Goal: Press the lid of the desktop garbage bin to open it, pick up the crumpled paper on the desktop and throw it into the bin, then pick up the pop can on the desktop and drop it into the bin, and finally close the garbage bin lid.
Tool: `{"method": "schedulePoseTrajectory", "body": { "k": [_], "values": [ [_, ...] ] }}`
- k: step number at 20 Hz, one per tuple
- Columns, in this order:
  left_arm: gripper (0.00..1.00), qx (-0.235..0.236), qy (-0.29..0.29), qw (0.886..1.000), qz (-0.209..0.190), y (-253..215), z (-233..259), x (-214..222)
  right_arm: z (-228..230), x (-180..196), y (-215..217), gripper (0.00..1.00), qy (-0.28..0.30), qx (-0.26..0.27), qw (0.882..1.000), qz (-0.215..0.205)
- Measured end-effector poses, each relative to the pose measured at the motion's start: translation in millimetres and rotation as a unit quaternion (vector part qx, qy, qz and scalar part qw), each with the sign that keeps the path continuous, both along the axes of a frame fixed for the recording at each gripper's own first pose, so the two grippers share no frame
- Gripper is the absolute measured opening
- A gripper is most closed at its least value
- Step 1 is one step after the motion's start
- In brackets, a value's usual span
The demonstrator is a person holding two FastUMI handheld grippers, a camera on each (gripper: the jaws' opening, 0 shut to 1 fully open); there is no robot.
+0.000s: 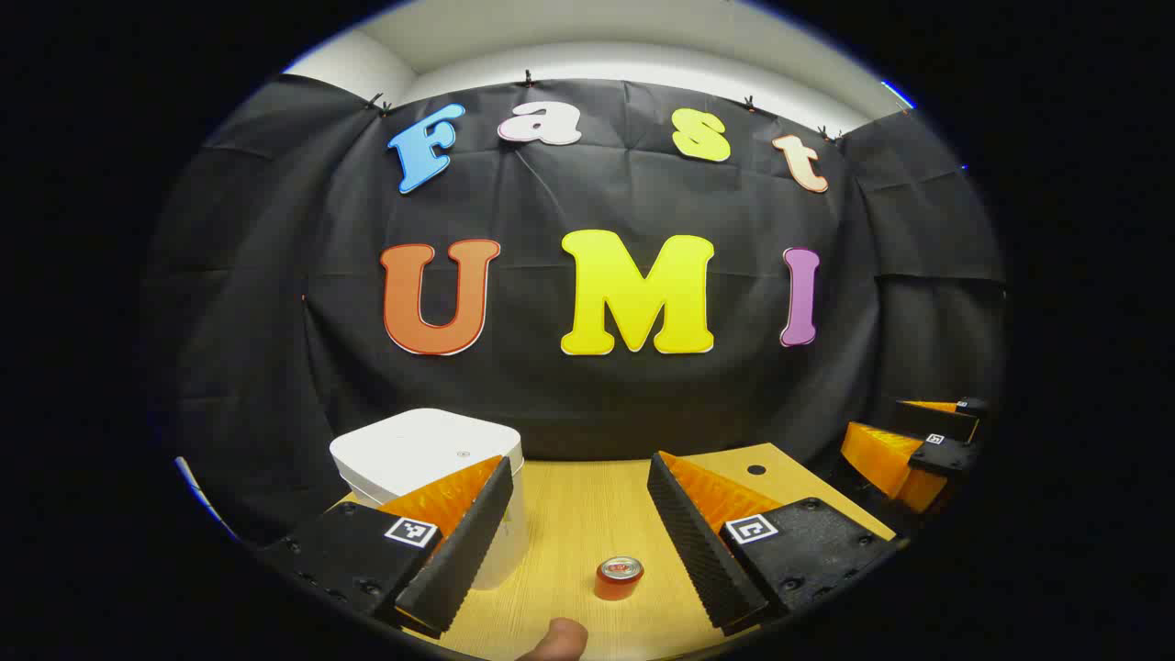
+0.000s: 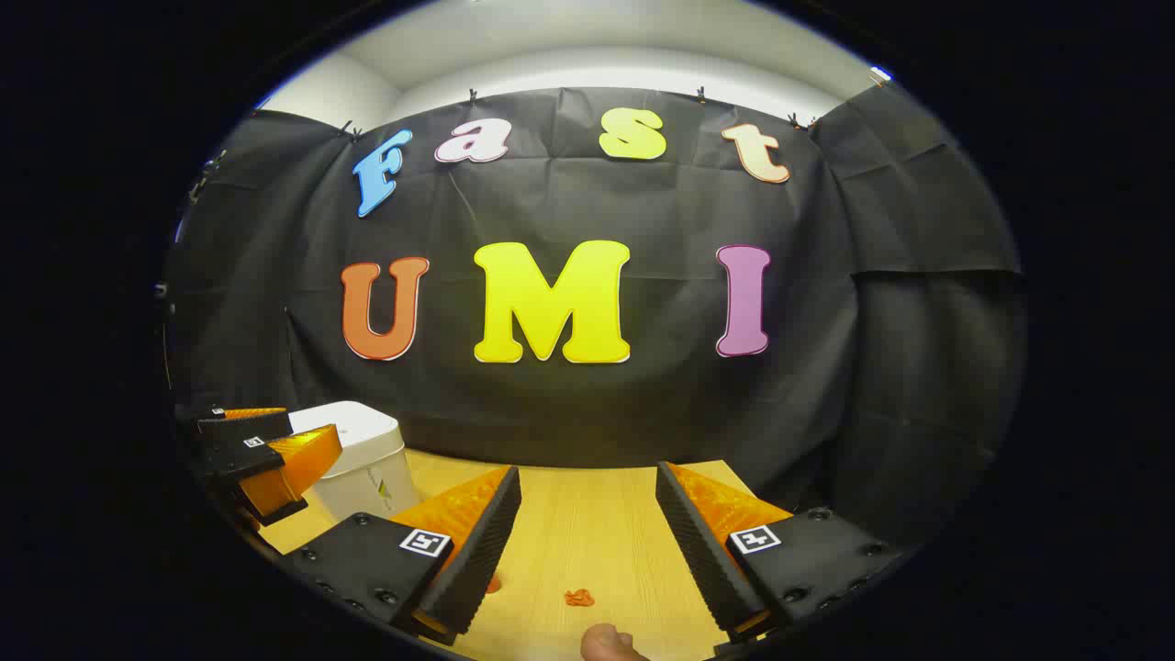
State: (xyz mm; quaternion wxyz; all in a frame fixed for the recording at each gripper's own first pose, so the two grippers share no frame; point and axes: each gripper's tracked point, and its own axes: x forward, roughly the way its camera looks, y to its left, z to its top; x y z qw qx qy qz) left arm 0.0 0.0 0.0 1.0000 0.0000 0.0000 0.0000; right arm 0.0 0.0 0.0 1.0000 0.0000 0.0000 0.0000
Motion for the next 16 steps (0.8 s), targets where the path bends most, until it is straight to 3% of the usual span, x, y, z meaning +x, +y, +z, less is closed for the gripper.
{"method": "schedulePoseTrajectory", "body": {
  "k": [16],
  "values": [
    [0.98,0.011,0.017,1.000,0.000,-1,-16,-1,-13,3,7,0.94,0.012,-0.006,1.000,0.012]
  ]
}}
